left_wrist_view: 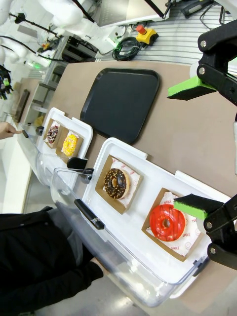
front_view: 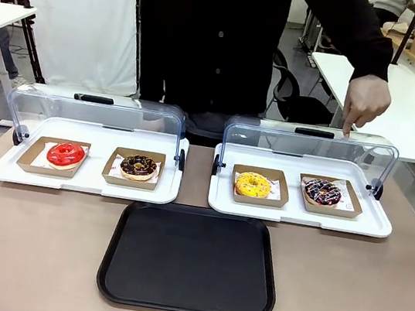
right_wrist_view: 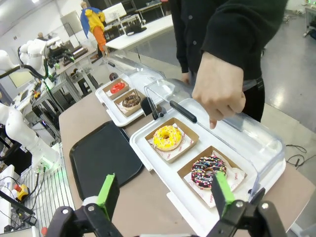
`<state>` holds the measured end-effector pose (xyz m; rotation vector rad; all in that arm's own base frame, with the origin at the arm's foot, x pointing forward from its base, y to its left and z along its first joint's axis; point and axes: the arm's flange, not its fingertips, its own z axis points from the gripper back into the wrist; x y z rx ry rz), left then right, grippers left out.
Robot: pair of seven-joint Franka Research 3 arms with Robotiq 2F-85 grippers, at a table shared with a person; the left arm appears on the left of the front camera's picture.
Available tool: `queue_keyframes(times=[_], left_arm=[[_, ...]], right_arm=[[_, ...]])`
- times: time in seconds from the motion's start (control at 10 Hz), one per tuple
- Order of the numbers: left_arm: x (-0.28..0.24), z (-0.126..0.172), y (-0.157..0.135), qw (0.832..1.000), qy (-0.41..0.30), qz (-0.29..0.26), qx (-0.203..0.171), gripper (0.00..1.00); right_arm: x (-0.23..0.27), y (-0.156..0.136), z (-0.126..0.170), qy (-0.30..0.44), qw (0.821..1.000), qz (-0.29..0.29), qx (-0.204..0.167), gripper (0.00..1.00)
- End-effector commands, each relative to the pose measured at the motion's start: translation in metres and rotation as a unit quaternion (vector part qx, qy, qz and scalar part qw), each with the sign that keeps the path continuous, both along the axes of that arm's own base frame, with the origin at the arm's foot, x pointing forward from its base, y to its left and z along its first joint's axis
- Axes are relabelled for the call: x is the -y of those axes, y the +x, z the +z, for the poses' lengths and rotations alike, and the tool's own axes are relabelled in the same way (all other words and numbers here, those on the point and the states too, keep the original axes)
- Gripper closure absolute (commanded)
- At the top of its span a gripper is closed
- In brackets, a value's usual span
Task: Move the fourth donut from the left to the tray.
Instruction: Pick up the Paper togo box containing the Donut indicated by the person and place it on the Handle tray.
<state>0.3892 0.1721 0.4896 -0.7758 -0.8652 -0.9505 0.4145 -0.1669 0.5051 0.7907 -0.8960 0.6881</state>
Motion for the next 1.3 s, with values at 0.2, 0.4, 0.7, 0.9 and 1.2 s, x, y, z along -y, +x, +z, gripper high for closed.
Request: queue_keyframes(times=[0.2, 0.4, 0.7, 0.9, 1.2], left_arm=[[-0.002, 0.001, 0.001, 1.000, -0.008, -0.006, 0.013, 0.00], [-0.002, 0.001, 0.001, 1.000, -0.008, -0.006, 0.013, 0.00], [-0.002, 0.001, 0.001, 1.000, -0.008, -0.006, 0.013, 0.00], [-0.002, 0.001, 0.001, 1.000, -0.008, -0.006, 0.013, 0.00], [-0.002, 0.001, 0.001, 1.000, -0.008, -0.006, 0.013, 0.00]], right_arm=[[-0.053, 0.033, -0.007, -0.214, 0.976, 0.035, -0.013, 0.00], [-0.077, 0.033, -0.033, -0.327, 0.942, 0.074, -0.011, 0.00], [-0.102, 0.026, -0.075, -0.413, 0.896, 0.160, -0.002, 0.00], [-0.114, 0.021, -0.106, -0.475, 0.862, 0.174, 0.041, 0.00], [-0.120, 0.024, -0.123, -0.495, 0.846, 0.181, 0.084, 0.00]])
